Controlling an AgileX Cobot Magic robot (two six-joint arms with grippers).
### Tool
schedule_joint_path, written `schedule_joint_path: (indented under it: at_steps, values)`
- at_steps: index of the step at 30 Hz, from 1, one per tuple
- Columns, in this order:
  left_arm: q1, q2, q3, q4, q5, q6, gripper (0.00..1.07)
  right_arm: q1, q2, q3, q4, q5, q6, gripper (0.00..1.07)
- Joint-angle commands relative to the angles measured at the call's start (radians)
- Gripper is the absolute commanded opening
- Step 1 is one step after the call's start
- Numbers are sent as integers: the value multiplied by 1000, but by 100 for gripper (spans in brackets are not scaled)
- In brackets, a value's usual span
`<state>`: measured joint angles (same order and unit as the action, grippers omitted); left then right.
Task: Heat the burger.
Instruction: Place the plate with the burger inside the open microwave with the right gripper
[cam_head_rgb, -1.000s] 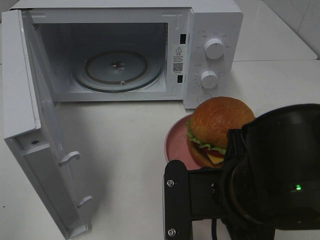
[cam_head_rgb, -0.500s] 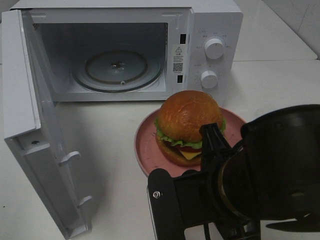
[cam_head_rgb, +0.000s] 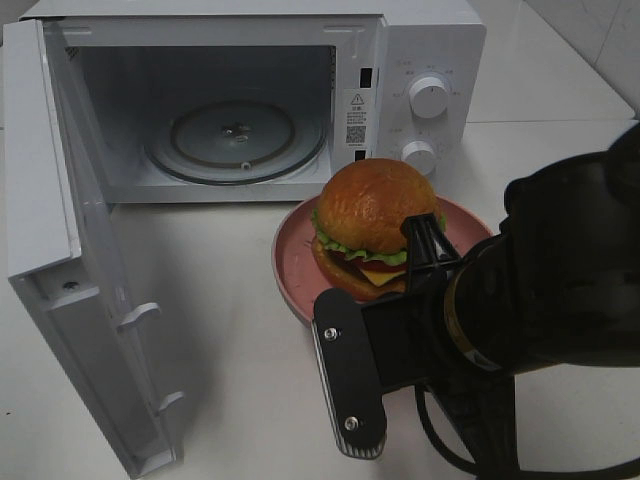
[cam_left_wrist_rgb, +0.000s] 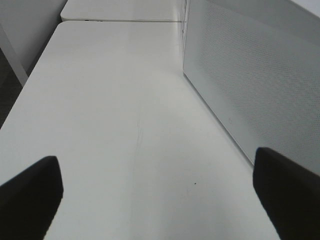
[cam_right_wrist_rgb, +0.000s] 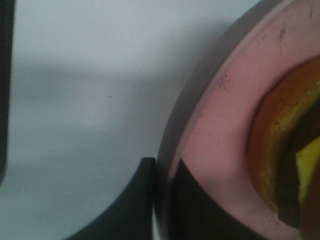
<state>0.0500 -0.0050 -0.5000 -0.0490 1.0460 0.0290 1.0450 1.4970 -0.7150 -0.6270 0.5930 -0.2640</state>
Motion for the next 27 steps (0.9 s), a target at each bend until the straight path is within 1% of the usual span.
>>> schedule_joint_path:
  at_steps: [1, 2, 4, 5, 7, 8, 10, 13, 15, 16, 18, 20, 21, 23, 24, 25, 26, 27]
  values:
    - [-3, -19, 2, -2, -7, -3, 98, -28, -8, 2, -41, -51, 21, 1]
    - [-3, -19, 2, -2, -7, -3, 98, -28, -8, 2, -41, -51, 21, 1]
    - [-3, -19, 2, -2, -7, -3, 98, -60, -8, 2, -41, -64, -83, 1]
    - [-3, -19, 2, -2, -7, -3, 98, -60, -8, 2, -41, -64, -83, 1]
    - [-3, -19, 2, -2, -7, -3, 98, -86, -8, 2, -32, -82, -172, 1]
    - [-3, -19, 2, -2, -7, -3, 98, -86, -8, 2, -32, -82, -172, 1]
    - [-3, -19, 2, -2, -7, -3, 98, -119, -8, 2, 11, -115, -252, 0]
    - [-3, -19, 2, -2, -7, -3, 98, -131, -8, 2, 28, -121, -276, 0]
    - [-3, -19, 2, -2, -7, -3, 98, -173, -8, 2, 102, -152, -402, 0]
    - [-3, -19, 2, -2, -7, -3, 98, -173, -8, 2, 102, -152, -402, 0]
    - [-3, -19, 2, -2, -7, -3, 98, -200, -8, 1, 158, -171, -496, 0]
    - [-3, -19, 2, -2, -7, -3, 98, -208, -8, -2, 178, -172, -524, 0]
    - [-3, -19, 2, -2, -7, -3, 98, -224, -8, -13, 230, -168, -593, 0]
    - [-3, -19, 2, -2, -7, -3, 98, -233, -8, -21, 255, -167, -632, 0]
    - [-3, -19, 2, -2, -7, -3, 98, -250, -8, -39, 311, -167, -706, 0]
    - [-3, -19, 2, -2, -7, -3, 98, -250, -8, -39, 311, -167, -706, 0]
    - [-3, -19, 2, -2, -7, -3, 98, -268, -8, -59, 366, -167, -780, 0]
    - [-3, -19, 2, -2, -7, -3, 98, -268, -8, -59, 366, -167, -780, 0]
